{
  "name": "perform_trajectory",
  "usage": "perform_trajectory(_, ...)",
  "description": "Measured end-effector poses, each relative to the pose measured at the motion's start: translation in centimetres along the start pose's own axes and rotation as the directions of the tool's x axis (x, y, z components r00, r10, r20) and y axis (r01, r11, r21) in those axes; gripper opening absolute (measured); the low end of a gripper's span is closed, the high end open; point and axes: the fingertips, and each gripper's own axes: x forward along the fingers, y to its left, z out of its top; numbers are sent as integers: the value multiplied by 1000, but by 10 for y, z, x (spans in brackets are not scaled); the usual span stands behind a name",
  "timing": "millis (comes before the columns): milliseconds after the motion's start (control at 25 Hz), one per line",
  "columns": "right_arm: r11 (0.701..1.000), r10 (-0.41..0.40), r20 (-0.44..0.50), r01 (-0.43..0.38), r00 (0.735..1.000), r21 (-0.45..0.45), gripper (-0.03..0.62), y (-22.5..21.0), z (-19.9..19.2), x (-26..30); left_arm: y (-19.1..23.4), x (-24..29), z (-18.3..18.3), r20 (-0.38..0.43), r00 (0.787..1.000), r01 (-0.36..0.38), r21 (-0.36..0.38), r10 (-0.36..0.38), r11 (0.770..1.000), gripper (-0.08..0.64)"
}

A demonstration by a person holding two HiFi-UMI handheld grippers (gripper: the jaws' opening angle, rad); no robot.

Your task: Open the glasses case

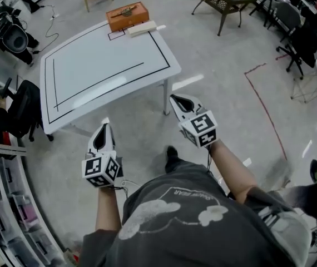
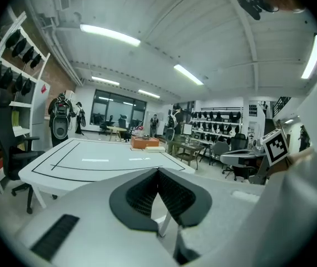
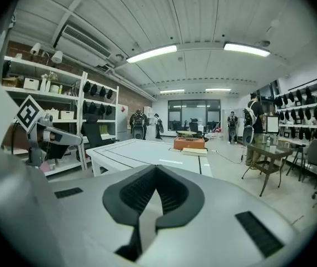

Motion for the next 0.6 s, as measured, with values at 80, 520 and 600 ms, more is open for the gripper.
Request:
perform_trajectory(80, 1000, 19, 5, -19, 1000, -7, 0, -26, 6, 14, -4, 24, 13, 11, 1000, -27, 12, 27, 1000, 2)
perform_trajectory(520, 1000, 18, 11, -19, 1000, 25, 0, -129, 16, 58, -40, 123, 45, -6, 999, -52, 48, 53, 997, 2)
perform_trajectory(600, 999, 8, 7, -8, 1000, 37, 0, -140, 13, 65, -44, 142, 47, -15, 999, -37, 61, 38, 997, 2)
